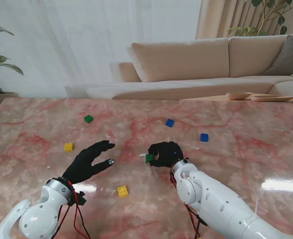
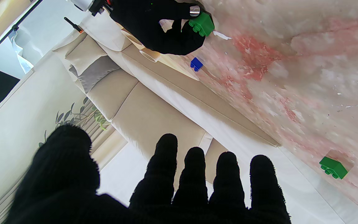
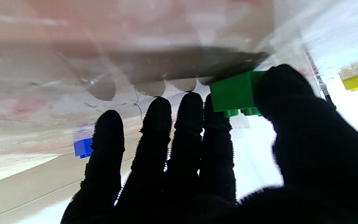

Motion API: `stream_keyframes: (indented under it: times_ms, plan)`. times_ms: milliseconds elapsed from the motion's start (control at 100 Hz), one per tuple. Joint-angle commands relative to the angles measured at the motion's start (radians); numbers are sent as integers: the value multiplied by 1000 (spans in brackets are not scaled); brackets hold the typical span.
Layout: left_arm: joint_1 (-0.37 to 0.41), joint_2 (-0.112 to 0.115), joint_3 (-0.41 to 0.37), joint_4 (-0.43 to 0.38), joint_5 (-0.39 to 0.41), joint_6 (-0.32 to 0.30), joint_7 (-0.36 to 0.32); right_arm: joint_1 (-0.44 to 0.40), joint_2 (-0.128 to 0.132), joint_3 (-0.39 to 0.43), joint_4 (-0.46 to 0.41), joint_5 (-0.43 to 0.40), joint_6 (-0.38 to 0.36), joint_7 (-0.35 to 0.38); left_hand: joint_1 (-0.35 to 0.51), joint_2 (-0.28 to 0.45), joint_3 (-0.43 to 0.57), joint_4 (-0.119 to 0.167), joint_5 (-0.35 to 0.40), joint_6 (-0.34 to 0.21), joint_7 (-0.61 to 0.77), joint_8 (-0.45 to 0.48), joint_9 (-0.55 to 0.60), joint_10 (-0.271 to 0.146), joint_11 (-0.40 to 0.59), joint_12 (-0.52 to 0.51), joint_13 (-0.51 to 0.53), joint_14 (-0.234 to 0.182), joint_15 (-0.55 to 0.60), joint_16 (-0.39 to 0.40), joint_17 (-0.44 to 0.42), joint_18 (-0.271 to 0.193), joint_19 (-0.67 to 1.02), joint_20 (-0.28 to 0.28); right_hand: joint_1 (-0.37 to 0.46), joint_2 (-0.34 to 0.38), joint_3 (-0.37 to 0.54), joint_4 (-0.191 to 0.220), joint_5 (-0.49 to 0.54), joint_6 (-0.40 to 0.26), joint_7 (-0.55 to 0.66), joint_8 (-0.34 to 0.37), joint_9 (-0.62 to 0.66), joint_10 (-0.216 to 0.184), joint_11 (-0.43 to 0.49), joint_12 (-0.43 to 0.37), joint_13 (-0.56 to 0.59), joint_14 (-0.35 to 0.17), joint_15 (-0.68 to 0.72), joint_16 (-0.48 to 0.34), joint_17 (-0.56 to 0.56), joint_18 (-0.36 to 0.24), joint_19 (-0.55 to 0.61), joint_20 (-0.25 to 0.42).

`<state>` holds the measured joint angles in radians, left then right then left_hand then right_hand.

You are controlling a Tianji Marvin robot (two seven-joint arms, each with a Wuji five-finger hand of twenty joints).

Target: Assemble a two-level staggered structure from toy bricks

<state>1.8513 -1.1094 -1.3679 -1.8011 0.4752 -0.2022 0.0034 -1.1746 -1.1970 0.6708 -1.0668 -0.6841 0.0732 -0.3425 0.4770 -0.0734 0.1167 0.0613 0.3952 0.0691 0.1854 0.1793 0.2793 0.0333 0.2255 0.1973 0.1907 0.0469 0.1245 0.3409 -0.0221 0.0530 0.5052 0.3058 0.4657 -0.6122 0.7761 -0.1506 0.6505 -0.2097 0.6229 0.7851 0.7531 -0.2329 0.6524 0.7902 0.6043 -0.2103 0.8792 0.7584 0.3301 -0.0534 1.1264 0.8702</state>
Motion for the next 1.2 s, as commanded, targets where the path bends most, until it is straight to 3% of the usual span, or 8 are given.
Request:
stream_keyframes:
  times_ms: [0, 340, 470, 760, 980, 1190]
  plan:
    - [7, 1, 0, -1, 5, 4, -1, -14, 4, -1, -1, -4, 15, 35, 13, 30, -39, -16, 33, 2, -10, -6, 8, 0, -13, 7, 13, -15, -7, 0, -14, -3, 19, 0, -11, 20, -23, 50, -29, 17, -25, 26, -39, 25, -18, -34, -34, 27, -39, -26, -15, -20, 4, 20]
    - [7, 1, 1, 0, 8, 6, 2, -27, 20, 3, -24, -28, 18, 65, 15, 28, -38, -16, 34, 2, -10, -6, 10, 0, -13, 7, 14, -14, -7, 0, -14, -2, 20, 1, -16, -7, -134, 66, -128, 79, -116, 12, -166, 48, -49, -62, -109, 34, -66, -41, -47, -25, -23, 15]
    - [5, 1, 1, 1, 8, 4, 1, -44, 27, 23, -49, -37, 13, 72, 14, 30, -38, -17, 32, 2, -11, -7, 9, 0, -13, 6, 13, -14, -7, 0, -15, -1, 21, 1, -54, 3, -168, 82, -208, 133, -190, -6, -284, 75, -65, -86, -171, 40, -91, -60, -85, -27, -64, 5]
    - [-2, 1, 6, 4, 8, 3, 3, -138, 56, 120, -218, -134, 19, 64, 14, 28, -38, -17, 43, 5, -1, -2, 12, 0, -12, 7, 15, -14, -7, 0, -14, -2, 22, 2, -116, 3, -159, 92, -233, 164, -284, -50, -345, 99, -89, -131, -215, 48, -111, -79, -118, -25, -119, -8]
    - [-4, 1, 9, 6, 8, 1, 4, -214, 74, 163, -333, -191, -53, 59, 13, 29, -37, -17, 37, 4, -1, 0, 10, 2, -13, 7, 13, -14, -7, -1, -15, -2, 22, 2, -118, -2, -147, 96, -222, 173, -359, -111, -364, 109, -117, -150, -258, 57, -134, -85, -159, -23, -177, -12]
    - [-7, 1, 11, 8, 9, -5, 3, -235, 77, 124, -363, -203, -119, 47, 13, 30, -37, -17, 37, 4, -2, 1, 9, 1, -13, 7, 13, -14, -8, -1, -15, 0, 22, 1, -119, 6, -124, 115, -207, 161, -376, -143, -376, 103, -126, -143, -306, 55, -142, -82, -194, -31, -221, -3]
